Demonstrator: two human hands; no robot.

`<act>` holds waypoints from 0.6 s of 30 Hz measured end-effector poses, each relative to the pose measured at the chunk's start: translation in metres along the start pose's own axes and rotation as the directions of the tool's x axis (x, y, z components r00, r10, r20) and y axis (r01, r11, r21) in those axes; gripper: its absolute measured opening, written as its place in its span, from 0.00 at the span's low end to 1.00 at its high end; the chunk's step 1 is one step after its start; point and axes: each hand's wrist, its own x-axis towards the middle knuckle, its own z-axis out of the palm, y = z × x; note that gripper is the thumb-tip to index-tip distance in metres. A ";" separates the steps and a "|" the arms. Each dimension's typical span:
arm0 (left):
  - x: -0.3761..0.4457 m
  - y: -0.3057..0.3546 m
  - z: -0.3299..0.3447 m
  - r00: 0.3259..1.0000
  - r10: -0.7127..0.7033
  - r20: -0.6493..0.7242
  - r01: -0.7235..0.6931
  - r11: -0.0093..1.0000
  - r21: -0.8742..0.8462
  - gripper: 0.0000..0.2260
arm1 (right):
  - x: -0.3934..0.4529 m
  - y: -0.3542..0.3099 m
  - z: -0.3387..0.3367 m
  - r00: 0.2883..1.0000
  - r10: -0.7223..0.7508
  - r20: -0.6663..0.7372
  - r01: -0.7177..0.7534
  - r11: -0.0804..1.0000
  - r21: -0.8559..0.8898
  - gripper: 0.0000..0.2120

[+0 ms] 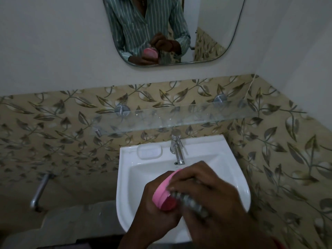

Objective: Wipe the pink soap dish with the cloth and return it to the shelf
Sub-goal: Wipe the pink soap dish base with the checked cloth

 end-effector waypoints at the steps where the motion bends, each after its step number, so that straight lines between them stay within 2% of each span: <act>1: -0.004 -0.004 -0.001 0.997 -0.072 -0.019 0.072 0.997 0.014 0.28 | -0.002 -0.005 0.005 0.999 -0.032 0.026 0.033 0.999 -0.014 0.16; 2: -0.005 -0.007 -0.001 0.999 -0.028 -0.030 0.029 0.999 0.029 0.30 | -0.002 -0.006 0.007 0.998 -0.048 0.031 0.048 0.999 0.003 0.16; 3: -0.002 -0.006 0.000 0.996 0.085 -0.022 -0.084 0.996 0.032 0.29 | 0.000 -0.001 0.003 0.999 -0.036 0.014 0.035 0.999 0.036 0.15; 5: 0.006 0.005 0.001 0.956 0.291 0.040 -0.292 0.957 -0.001 0.24 | 0.005 0.012 -0.007 0.997 0.065 -0.047 -0.062 0.996 0.068 0.13; 6: 0.007 0.009 0.001 0.945 0.325 0.032 -0.325 0.946 -0.003 0.22 | 0.007 0.016 -0.011 0.992 0.105 -0.068 -0.100 0.993 0.064 0.13; 8: 0.011 0.009 0.000 0.942 0.332 0.050 -0.332 0.943 -0.016 0.18 | 0.004 0.014 -0.010 0.993 0.100 -0.062 -0.096 0.994 0.060 0.14; 12: 0.011 0.011 -0.001 0.955 0.254 0.153 -0.254 0.967 -0.026 0.12 | -0.001 -0.008 0.008 0.999 -0.041 0.018 0.041 0.999 0.009 0.15; 14: 0.011 0.010 -0.003 0.952 0.286 0.105 -0.286 0.958 -0.021 0.13 | 0.002 0.002 0.000 0.999 0.031 -0.025 -0.030 0.998 0.049 0.11; 16: 0.008 0.009 -0.004 0.947 0.306 0.095 -0.306 0.952 -0.015 0.17 | 0.004 0.007 -0.007 0.992 0.111 -0.062 -0.110 0.994 0.018 0.10; 18: 0.008 0.008 -0.004 0.945 0.311 0.106 -0.309 0.951 -0.031 0.15 | 0.005 -0.001 -0.003 0.997 0.074 -0.028 -0.074 0.997 -0.015 0.11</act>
